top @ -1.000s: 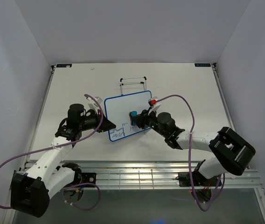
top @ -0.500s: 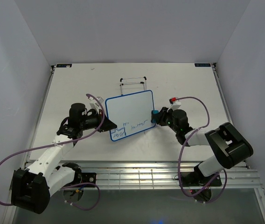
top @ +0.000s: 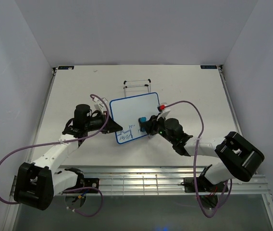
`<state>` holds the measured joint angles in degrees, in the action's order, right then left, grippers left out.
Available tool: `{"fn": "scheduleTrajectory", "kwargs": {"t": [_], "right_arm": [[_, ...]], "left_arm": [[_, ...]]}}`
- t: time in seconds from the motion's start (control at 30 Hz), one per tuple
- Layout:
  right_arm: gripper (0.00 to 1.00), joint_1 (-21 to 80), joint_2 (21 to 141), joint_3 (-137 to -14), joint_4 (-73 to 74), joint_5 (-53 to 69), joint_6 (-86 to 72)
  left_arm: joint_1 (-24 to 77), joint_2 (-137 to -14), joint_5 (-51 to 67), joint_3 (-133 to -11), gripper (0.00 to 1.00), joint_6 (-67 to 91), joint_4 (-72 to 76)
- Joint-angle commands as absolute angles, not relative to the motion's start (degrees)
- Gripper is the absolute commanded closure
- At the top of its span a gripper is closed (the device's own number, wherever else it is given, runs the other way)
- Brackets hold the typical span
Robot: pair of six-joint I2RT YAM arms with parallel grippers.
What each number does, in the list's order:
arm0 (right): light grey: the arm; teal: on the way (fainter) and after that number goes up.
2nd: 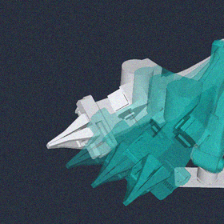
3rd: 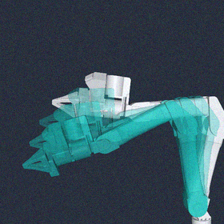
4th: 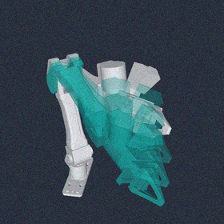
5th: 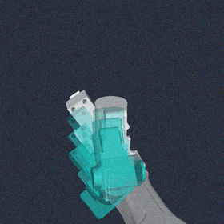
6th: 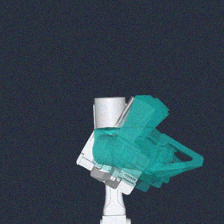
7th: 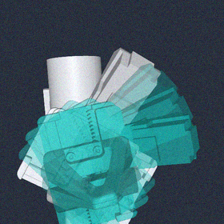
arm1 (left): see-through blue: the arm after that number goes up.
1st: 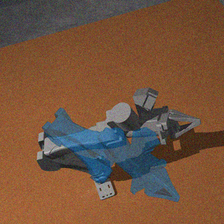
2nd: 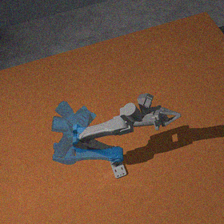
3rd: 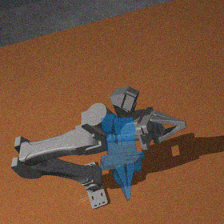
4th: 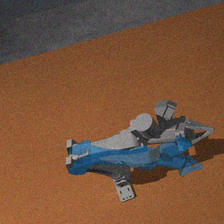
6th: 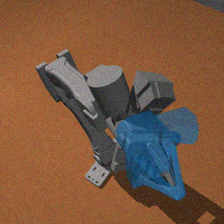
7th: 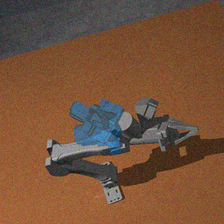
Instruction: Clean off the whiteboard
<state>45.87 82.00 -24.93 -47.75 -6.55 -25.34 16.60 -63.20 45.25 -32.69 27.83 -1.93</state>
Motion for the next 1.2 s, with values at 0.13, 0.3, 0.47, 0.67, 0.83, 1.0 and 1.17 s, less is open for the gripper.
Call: {"fn": "scheduleTrajectory", "kwargs": {"t": [0.13,0.3,0.47,0.67,0.83,1.0,1.17], "right_arm": [[0.92,54.6,83.6,-33.7,-45.4,-4.4,-26.0],[0.92,52.0,84.6,-31.4,-42.0,-6.9,-25.8],[0.92,47.8,82.4,-27.2,-36.2,-10.5,-25.8],[0.92,47.6,78.0,-27.3,-23.1,-19.5,-22.2],[0.92,53.9,76.0,-29.2,-23.3,-18.5,-24.5],[0.92,61.2,81.4,-37.1,-25.0,-17.1,-26.7],[0.92,66.8,86.6,-44.1,-24.7,-17.1,-28.0]], "left_arm": [[18.7,-65.3,58.4,-32.2,1.00,30.1,-0.5],[18.7,-65.4,58.6,-32.2,1.00,30.1,-0.5],[18.7,-64.8,58.0,-32.1,1.00,30.1,-0.5],[18.7,-64.8,57.5,-32.1,1.00,29.4,-1.1],[18.7,-64.9,57.7,-31.8,1.00,29.7,-0.5],[18.7,-64.6,58.6,-31.3,1.00,30.5,1.7],[18.7,-64.0,58.9,-30.8,1.00,30.8,2.3]]}}
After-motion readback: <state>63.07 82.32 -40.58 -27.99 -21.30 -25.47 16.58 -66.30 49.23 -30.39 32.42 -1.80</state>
